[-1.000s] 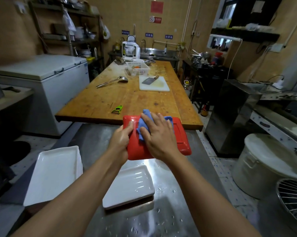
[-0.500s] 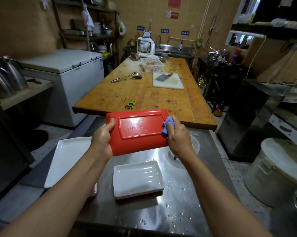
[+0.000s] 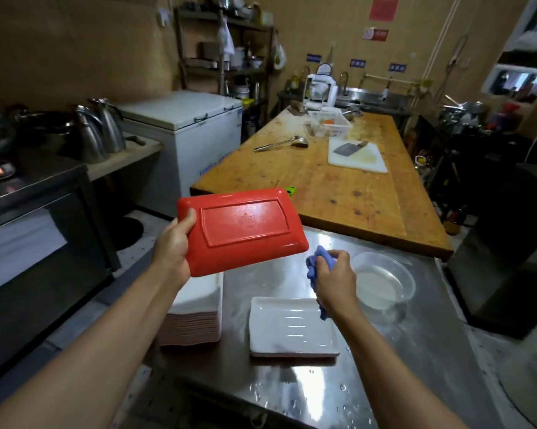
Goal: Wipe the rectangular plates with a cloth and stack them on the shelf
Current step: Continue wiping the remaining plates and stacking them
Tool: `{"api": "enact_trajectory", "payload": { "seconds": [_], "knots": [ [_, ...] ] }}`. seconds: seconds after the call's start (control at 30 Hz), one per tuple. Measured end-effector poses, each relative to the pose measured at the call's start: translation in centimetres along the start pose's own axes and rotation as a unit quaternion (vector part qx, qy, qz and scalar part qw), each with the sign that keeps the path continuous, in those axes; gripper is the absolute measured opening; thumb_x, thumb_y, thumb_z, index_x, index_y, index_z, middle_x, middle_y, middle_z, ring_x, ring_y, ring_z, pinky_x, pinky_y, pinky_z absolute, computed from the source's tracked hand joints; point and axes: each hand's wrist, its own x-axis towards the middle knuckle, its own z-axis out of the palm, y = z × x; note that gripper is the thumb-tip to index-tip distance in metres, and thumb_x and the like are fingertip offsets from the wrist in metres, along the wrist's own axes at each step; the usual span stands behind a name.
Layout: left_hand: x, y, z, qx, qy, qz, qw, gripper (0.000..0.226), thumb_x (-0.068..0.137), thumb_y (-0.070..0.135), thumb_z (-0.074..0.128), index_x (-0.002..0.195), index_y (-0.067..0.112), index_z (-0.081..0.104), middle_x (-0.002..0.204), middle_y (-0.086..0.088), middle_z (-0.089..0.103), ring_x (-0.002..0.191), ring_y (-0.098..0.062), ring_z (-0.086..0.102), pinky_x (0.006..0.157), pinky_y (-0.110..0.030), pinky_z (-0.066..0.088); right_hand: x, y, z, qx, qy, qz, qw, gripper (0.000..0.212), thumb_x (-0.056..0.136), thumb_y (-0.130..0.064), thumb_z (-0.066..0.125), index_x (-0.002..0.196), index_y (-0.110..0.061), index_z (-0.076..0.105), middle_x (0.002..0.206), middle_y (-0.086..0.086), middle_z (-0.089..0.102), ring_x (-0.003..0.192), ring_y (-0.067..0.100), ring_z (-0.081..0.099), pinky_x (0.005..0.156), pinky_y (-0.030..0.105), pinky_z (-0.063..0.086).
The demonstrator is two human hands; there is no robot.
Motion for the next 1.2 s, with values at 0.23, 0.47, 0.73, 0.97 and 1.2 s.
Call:
{"api": "enact_trajectory", "payload": {
  "seconds": [0.23, 0.47, 0.73, 0.97, 1.2],
  "knots": [
    [-0.3, 2.5, -3.4, 0.445, -0.027, 0.357, 0.821, 0.022, 0.092, 0.029, 0.056, 0.108, 0.014, 0.063, 0.086, -0.004, 0.067, 0.077, -0.02, 0.063, 0.071, -0.031, 0.048, 0.0, -2.1, 2.8, -0.021, -0.058, -0.005, 0.998, 0.016, 0.096, -0.026, 0.042, 0.103, -0.012, 0.042, 0.075, 0.006, 0.061, 0.055, 0.023, 0.061, 0.036, 0.024, 0.035],
    [-0.2, -1.3, -7.4, 0.679, -0.072, 0.519, 0.514, 0.021, 0.08, 0.023, 0.07, 0.091, 0.016, 0.053, 0.059, -0.005, 0.063, 0.043, -0.027, 0.058, 0.036, -0.028, 0.04, -0.4, -2.1, 5.3, -0.05, -0.107, -0.01, 0.993, 0.019, 0.098, -0.028, 0.042, 0.107, -0.011, 0.042, 0.071, 0.003, 0.057, 0.034, 0.007, 0.046, 0.036, 0.023, 0.036],
    [0.9, -6.5, -11.4, 0.729, -0.129, 0.475, 0.476, 0.009, 0.081, 0.016, 0.044, 0.087, 0.021, 0.04, 0.061, 0.001, 0.058, 0.046, -0.022, 0.057, 0.032, -0.027, 0.038, -0.8, -1.0, 6.2, -0.067, -0.122, -0.006, 0.99, 0.02, 0.098, -0.027, 0.042, 0.11, -0.011, 0.042, 0.073, 0.004, 0.057, 0.044, 0.015, 0.046, 0.037, 0.023, 0.038],
    [0.3, -7.7, -10.9, 0.769, -0.128, 0.429, 0.457, 0.026, 0.057, -0.003, 0.076, 0.071, 0.011, 0.059, 0.057, -0.003, 0.052, 0.042, -0.022, 0.05, 0.031, -0.021, 0.028, -0.9, -0.4, 6.1, -0.048, -0.125, 0.009, 0.991, 0.016, 0.098, -0.024, 0.044, 0.106, -0.01, 0.044, 0.069, 0.0, 0.06, 0.04, 0.004, 0.052, 0.035, 0.02, 0.037],
    [0.4, -9.0, -10.3, 0.789, -0.134, 0.389, 0.456, 0.048, 0.04, -0.009, 0.083, 0.073, 0.009, 0.053, 0.057, -0.009, 0.052, 0.042, -0.026, 0.05, 0.032, -0.019, 0.027, -0.6, 0.9, 6.1, -0.045, -0.123, 0.03, 0.991, 0.017, 0.097, -0.026, 0.044, 0.104, -0.011, 0.044, 0.075, 0.008, 0.066, 0.04, 0.013, 0.047, 0.035, 0.022, 0.037]
  ]
}}
